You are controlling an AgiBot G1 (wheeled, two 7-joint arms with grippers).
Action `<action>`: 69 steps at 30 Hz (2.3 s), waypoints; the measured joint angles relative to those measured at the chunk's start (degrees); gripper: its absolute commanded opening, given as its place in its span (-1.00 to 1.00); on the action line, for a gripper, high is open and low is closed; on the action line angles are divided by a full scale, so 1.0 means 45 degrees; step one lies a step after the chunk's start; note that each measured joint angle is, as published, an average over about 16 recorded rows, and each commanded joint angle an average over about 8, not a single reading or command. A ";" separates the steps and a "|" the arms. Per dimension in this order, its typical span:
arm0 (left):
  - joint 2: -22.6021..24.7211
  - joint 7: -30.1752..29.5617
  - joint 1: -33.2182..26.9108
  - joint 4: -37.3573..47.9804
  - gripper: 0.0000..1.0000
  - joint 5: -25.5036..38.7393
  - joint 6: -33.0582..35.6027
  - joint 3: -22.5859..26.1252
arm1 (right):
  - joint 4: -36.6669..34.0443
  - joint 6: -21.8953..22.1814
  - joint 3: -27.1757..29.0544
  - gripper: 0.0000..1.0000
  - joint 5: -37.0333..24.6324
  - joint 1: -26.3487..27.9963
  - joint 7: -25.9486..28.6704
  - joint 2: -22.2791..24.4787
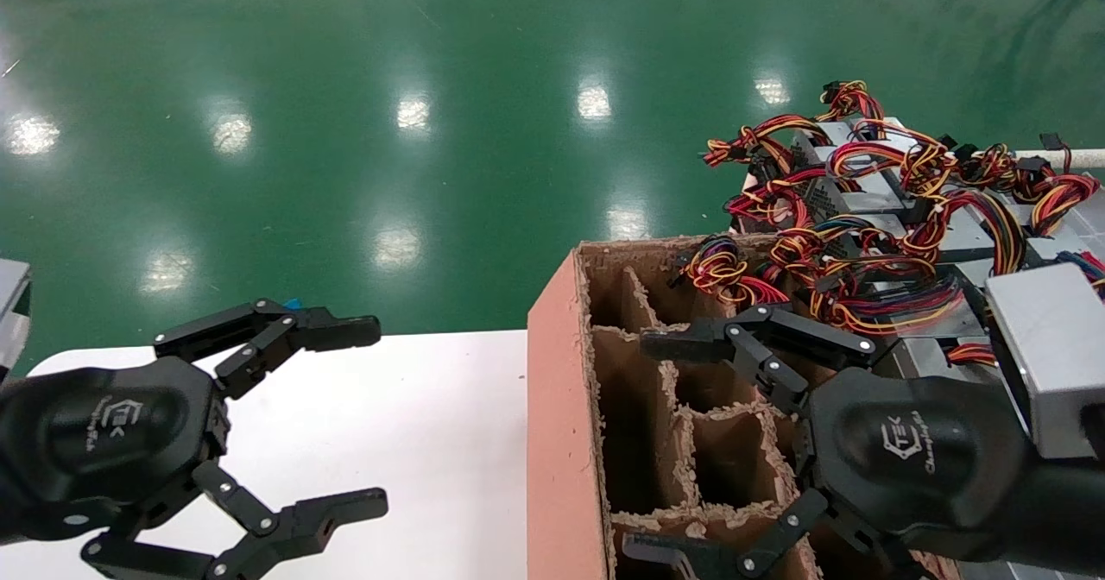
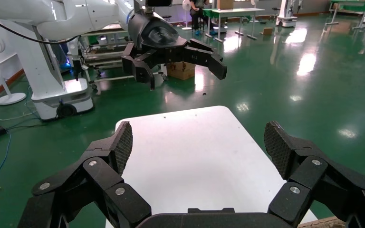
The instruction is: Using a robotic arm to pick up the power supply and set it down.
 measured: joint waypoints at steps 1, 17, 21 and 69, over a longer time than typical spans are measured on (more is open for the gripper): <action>0.0000 0.0000 0.0000 0.0000 1.00 0.0000 0.0000 0.0000 | 0.0000 0.0000 0.0000 1.00 0.0000 0.0000 0.0000 0.0000; 0.0000 0.0000 0.0000 0.0000 0.50 0.0000 0.0000 0.0000 | 0.0002 -0.0001 0.0000 1.00 0.0001 -0.0001 0.0000 0.0000; 0.0000 0.0000 0.0000 0.0000 -0.50 0.0000 0.0000 0.0000 | 0.0004 0.0000 0.0002 1.00 -0.0001 0.0001 -0.0007 0.0000; 0.0000 0.0000 0.0000 0.0000 -1.00 0.0000 0.0000 0.0000 | -0.2274 0.4520 -0.4202 -1.00 -1.2746 0.6228 0.1039 -0.3217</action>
